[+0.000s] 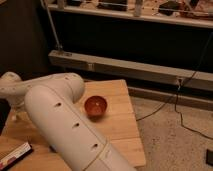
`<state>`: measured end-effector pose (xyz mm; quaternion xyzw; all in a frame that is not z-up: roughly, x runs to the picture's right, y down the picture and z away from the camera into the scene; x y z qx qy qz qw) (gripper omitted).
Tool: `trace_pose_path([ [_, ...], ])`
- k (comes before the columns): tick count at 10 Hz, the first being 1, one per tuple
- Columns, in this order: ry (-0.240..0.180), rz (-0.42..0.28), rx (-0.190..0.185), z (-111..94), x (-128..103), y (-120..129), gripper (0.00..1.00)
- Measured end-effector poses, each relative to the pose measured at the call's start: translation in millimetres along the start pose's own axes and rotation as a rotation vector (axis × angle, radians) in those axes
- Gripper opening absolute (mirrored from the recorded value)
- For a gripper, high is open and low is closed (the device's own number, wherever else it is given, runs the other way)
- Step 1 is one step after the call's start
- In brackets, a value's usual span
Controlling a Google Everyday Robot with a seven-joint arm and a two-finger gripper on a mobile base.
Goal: Place the bottle in the ceramic bowl
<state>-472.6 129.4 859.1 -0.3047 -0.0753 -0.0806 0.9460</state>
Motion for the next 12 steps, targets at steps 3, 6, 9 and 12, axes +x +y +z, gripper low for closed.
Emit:
trace_pose_path([
  [3, 0.011, 0.005, -0.001, 4, 0, -1, 0.58],
  [6, 0.023, 0.01, -0.001, 7, 1, -2, 0.28],
  [9, 0.026, 0.027, 0.002, 2, 6, -6, 0.23],
  [12, -0.047, 0.09, 0.022, -43, 22, -22, 0.23],
])
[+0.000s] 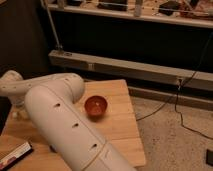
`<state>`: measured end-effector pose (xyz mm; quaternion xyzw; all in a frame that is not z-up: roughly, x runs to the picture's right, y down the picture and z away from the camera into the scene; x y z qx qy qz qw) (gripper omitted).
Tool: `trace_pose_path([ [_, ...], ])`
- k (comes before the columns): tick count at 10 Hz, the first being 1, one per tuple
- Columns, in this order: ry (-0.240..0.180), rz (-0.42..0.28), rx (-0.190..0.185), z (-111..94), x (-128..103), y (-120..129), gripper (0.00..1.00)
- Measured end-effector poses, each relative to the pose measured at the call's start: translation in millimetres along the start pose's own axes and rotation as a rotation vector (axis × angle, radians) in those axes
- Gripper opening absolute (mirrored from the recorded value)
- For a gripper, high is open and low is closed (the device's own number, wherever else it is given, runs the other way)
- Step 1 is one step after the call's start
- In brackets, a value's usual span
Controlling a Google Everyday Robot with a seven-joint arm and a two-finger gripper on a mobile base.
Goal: Place the bottle in the ceramic bowl
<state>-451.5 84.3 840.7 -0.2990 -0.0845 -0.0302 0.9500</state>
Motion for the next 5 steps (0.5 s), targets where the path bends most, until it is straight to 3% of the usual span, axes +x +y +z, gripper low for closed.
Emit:
trace_pose_path([
  [3, -0.037, 0.086, 0.096, -74, 45, -32, 0.23],
  [5, -0.027, 0.13, 0.164, -113, 82, -43, 0.23],
])
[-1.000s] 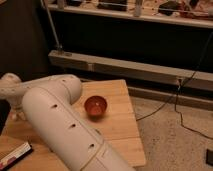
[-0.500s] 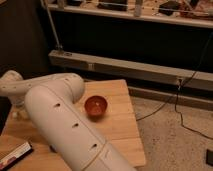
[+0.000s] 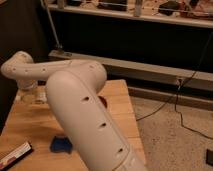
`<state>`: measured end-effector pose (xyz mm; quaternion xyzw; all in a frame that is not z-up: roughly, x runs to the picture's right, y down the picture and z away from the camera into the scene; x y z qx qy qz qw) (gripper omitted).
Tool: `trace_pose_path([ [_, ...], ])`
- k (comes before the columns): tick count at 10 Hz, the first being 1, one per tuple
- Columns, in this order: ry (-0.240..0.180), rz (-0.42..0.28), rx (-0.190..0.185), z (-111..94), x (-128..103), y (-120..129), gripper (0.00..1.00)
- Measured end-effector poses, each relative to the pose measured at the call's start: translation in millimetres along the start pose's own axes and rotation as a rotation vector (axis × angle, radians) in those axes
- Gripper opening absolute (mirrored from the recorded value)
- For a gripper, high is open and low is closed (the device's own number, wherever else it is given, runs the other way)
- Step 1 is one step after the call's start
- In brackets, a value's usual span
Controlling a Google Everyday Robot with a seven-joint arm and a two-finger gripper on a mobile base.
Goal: Place the bottle in the ceramic bowl
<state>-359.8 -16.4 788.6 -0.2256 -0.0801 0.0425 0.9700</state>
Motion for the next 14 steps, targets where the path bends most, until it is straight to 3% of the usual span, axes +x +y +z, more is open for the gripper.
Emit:
trace_pose_path([
  [2, 0.031, 0.04, 0.067, -28, 37, -11, 0.23],
  [6, 0.034, 0.142, 0.134, -64, 89, -12, 0.23],
  [9, 0.017, 0.225, 0.151, -79, 129, -3, 0.23],
  [12, 0.008, 0.305, 0.144, -81, 165, 3, 0.23],
  [14, -0.016, 0.338, 0.13, -79, 175, 8, 0.23],
])
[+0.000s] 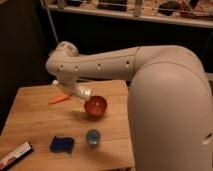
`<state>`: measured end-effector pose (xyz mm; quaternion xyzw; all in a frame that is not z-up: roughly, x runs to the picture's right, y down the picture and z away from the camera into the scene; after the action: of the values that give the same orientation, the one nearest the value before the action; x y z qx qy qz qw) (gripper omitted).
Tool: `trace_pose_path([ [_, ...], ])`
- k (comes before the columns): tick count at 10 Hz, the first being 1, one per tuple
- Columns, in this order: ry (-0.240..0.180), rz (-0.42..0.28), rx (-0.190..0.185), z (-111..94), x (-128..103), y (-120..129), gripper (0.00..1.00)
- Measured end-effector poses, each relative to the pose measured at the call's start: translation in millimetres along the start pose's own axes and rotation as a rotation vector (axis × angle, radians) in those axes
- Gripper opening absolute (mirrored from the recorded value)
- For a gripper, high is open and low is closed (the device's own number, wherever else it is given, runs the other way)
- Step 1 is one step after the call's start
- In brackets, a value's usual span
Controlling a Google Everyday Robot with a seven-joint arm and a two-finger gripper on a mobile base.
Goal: Place the bottle in the ceramic bowl
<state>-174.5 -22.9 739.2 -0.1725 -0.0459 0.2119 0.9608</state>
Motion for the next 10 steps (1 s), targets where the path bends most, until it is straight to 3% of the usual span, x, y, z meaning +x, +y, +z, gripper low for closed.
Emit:
trace_pose_path([
  [5, -0.065, 0.093, -0.061, 15, 19, -5, 0.23],
  [10, -0.048, 0.142, -0.088, 36, 45, -17, 0.23],
])
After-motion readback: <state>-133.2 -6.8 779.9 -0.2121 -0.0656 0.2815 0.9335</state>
